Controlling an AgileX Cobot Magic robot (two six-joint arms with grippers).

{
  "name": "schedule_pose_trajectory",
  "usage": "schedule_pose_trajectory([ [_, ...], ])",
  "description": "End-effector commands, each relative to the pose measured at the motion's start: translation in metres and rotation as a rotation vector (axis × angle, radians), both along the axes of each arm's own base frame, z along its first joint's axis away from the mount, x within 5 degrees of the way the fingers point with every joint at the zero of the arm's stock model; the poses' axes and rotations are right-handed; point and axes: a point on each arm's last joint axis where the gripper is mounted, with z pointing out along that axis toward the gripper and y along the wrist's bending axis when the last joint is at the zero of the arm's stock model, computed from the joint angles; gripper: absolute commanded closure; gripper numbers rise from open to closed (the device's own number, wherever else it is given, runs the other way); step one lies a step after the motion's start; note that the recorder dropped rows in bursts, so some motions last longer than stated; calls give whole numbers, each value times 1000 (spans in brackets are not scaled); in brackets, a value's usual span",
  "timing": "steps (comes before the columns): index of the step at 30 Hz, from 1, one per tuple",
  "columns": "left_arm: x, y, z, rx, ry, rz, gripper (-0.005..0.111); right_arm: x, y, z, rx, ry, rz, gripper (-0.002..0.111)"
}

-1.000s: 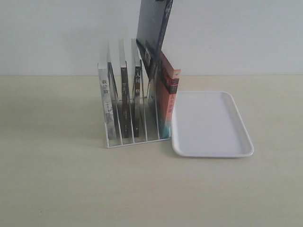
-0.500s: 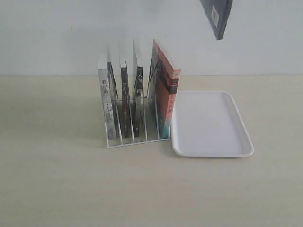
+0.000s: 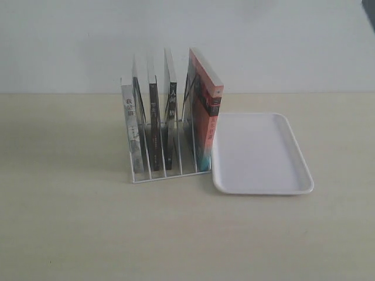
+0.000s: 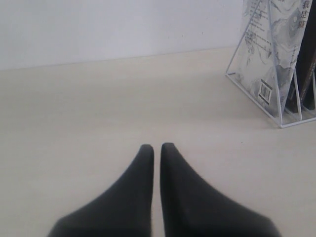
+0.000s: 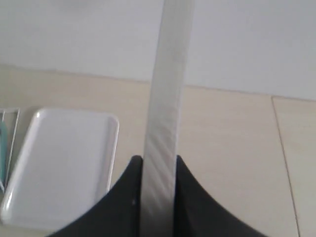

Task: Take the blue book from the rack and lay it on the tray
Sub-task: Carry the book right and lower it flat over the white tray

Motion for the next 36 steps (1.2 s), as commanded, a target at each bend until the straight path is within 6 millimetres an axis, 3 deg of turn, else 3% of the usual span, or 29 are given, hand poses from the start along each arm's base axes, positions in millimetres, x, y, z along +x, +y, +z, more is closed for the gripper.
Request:
schedule_pose_trajectory([
  [1, 0, 0, 2, 1, -19, 1, 102, 12, 15, -39, -76, 49, 299, 108],
  [8, 0, 0, 2, 1, -19, 1, 102, 14, 22, -97, -540, 98, 972, 108],
  [15, 0, 0, 2, 1, -19, 1, 102, 26, 29, -141, -733, -36, 1288, 108],
  [25, 0, 0, 2, 1, -19, 1, 102, 40, 29, -173, -886, -185, 1242, 108],
  [31, 0, 0, 2, 1, -19, 1, 102, 41, 44, -188, -934, -254, 1226, 108],
  [36, 0, 0, 2, 1, -19, 1, 102, 37, 57, -217, -1021, -272, 1139, 108],
])
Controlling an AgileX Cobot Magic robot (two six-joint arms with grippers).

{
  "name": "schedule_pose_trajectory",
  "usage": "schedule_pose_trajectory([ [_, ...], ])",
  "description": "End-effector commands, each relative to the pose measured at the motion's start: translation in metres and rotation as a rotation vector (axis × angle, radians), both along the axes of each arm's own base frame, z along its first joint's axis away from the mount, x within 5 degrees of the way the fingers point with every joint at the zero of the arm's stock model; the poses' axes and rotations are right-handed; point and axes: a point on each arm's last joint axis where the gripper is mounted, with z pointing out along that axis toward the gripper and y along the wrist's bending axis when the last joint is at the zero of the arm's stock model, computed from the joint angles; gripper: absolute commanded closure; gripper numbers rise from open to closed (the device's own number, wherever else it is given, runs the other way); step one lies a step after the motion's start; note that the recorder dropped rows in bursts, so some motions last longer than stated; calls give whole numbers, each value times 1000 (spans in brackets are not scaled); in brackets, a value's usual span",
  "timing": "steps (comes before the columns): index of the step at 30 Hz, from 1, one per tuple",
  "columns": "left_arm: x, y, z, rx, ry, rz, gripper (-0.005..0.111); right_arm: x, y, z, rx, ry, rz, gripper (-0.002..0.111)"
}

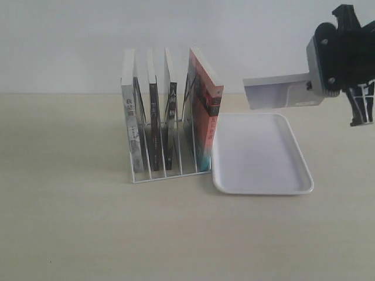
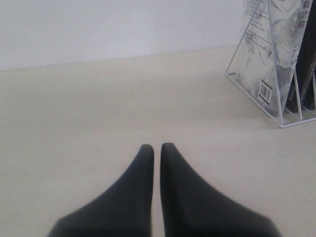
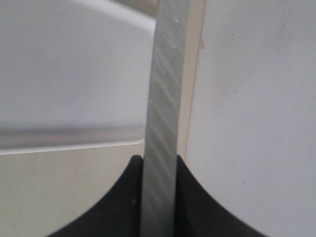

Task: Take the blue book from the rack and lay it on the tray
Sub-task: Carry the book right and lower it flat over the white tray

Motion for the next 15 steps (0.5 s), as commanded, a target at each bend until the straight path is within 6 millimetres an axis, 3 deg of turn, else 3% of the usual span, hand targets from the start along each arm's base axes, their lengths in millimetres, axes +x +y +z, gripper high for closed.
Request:
schedule_pose_trajectory([
  [1, 0, 0, 2, 1, -19, 1, 102, -2, 6, -16, -23, -129, -80, 108],
  [5, 0, 0, 2, 1, -19, 1, 102, -6, 3, -31, -44, -144, -117, 108],
  [9, 0, 0, 2, 1, -19, 1, 102, -5, 3, -30, -44, -157, -125, 108],
  [15, 0, 0, 2, 1, -19, 1, 102, -2, 20, -45, -40, -111, -85, 108],
])
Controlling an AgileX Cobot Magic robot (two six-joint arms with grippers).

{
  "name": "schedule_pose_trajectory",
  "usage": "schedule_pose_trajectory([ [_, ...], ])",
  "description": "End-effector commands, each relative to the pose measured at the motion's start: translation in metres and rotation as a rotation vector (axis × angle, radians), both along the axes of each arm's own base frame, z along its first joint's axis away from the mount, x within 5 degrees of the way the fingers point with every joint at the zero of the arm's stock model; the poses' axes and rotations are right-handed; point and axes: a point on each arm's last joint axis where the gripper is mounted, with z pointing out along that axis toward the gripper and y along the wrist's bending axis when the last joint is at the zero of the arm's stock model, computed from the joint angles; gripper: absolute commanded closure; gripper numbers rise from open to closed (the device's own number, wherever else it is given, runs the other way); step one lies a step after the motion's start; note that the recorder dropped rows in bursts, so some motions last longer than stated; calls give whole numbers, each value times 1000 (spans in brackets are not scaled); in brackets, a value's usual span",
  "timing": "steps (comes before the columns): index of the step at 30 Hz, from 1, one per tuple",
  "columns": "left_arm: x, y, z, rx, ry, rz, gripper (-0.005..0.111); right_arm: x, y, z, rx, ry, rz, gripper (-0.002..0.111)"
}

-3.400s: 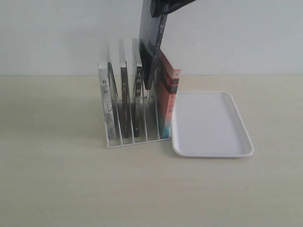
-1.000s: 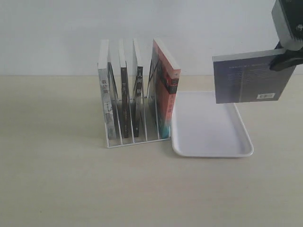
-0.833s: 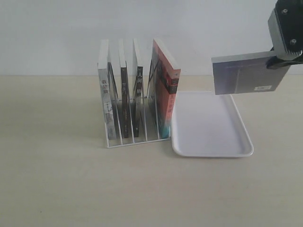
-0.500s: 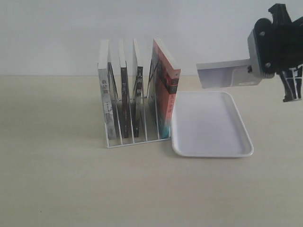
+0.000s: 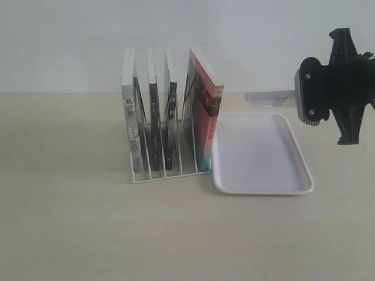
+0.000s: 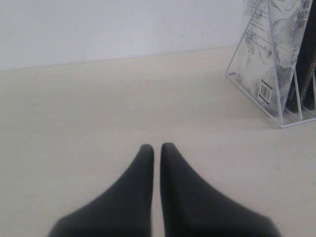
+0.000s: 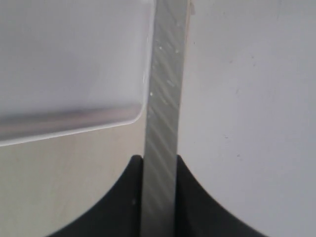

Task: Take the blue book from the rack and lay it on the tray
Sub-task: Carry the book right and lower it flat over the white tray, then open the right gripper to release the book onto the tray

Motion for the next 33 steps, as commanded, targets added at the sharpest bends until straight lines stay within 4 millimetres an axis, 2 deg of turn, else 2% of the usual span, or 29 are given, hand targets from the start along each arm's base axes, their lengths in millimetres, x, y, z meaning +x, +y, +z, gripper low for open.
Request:
schedule_pose_trajectory([
  [1, 0, 0, 2, 1, -19, 1, 102, 4, 17, -11, 2, 8, 29, 108],
  [6, 0, 0, 2, 1, -19, 1, 102, 5, 36, -25, 7, 31, 53, 108],
  [18, 0, 0, 2, 1, -19, 1, 102, 9, 38, -46, 15, 113, 48, 108],
  [28, 0, 0, 2, 1, -19, 1, 102, 7, 40, -57, 30, 186, 60, 108],
  [33, 0, 0, 2, 1, -19, 1, 102, 8, 41, -57, 106, 203, 2, 108],
])
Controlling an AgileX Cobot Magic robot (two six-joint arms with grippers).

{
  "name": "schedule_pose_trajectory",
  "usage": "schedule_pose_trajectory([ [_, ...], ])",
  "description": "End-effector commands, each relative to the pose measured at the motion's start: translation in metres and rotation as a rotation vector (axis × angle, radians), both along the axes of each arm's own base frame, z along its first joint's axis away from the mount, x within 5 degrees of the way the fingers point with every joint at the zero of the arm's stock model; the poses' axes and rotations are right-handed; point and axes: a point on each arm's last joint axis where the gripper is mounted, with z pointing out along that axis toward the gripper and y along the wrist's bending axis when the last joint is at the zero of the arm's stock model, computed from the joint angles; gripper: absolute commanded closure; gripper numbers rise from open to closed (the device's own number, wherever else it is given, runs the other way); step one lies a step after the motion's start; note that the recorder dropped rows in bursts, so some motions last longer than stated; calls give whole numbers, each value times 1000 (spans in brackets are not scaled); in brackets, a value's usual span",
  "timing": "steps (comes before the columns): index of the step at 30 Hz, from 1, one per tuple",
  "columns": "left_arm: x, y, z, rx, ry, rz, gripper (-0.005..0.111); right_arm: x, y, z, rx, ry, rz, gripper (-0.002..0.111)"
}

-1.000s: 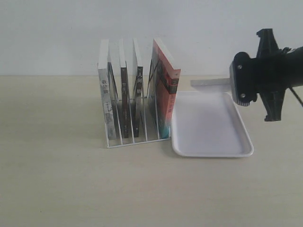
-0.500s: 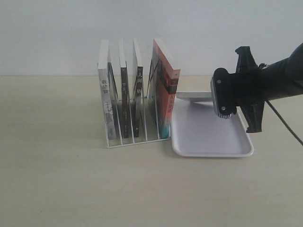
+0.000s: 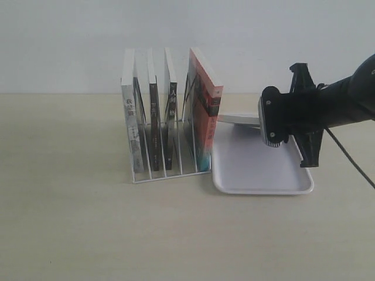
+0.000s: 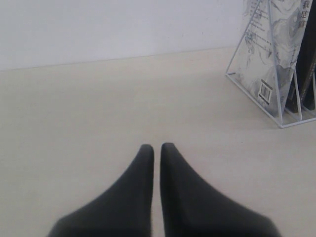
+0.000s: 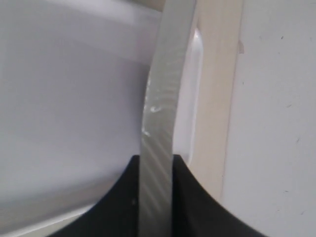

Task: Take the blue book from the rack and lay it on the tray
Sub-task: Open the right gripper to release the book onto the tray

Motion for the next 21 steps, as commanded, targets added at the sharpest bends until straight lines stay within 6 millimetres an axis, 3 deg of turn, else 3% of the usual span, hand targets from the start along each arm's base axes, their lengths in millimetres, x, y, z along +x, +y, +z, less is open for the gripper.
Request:
schedule_pose_trajectory([
  [1, 0, 0, 2, 1, -19, 1, 102, -3, 3, -6, 63, 73, -30, 108],
  [5, 0, 0, 2, 1, -19, 1, 102, -2, 3, -6, 98, 82, -67, 107],
  [7, 0, 0, 2, 1, -19, 1, 102, -1, 2, -5, 133, 81, -110, 99],
  [12, 0, 0, 2, 1, -19, 1, 102, 1, 2, -3, 218, 87, -206, 57],
  [15, 0, 0, 2, 1, -19, 1, 102, 1, 2, -3, 225, 91, -212, 40],
  [21, 0, 0, 2, 1, -19, 1, 102, 2, 1, -1, 293, 101, -294, 39],
])
